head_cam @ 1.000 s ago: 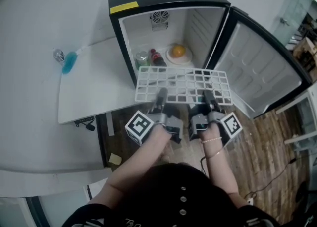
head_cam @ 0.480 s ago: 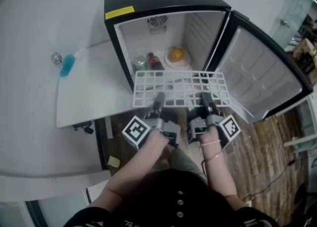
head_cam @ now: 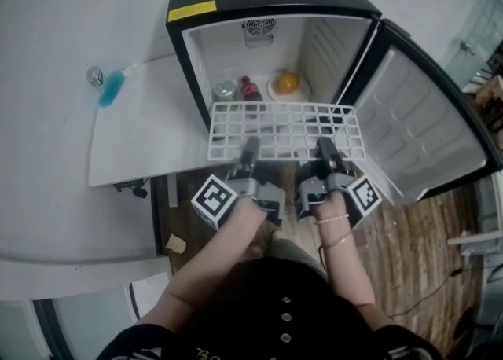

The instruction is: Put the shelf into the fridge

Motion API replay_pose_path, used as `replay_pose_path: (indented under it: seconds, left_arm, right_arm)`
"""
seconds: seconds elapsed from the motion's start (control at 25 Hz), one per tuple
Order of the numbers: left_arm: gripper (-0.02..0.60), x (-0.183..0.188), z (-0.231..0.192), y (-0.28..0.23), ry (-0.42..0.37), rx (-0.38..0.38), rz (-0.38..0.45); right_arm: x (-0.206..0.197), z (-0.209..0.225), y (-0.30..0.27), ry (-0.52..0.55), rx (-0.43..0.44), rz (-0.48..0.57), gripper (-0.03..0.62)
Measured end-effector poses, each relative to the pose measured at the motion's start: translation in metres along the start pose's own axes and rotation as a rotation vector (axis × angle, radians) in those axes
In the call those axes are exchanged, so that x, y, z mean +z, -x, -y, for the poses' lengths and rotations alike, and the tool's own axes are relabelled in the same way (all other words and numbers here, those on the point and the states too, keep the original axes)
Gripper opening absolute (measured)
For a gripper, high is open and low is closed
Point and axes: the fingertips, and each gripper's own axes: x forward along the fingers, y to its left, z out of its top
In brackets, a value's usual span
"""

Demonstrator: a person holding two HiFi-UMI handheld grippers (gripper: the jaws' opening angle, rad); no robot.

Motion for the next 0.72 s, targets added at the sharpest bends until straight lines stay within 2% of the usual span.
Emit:
replay_pose_path:
  seconds: [0.72]
  left_arm:
    - [0.034,0.009,-0.007,-0.012,-0.019,0.005,0.121]
  right_arm:
    - [0.003,0.002,-0.039,0.004,-0.022,-0.118,0.037]
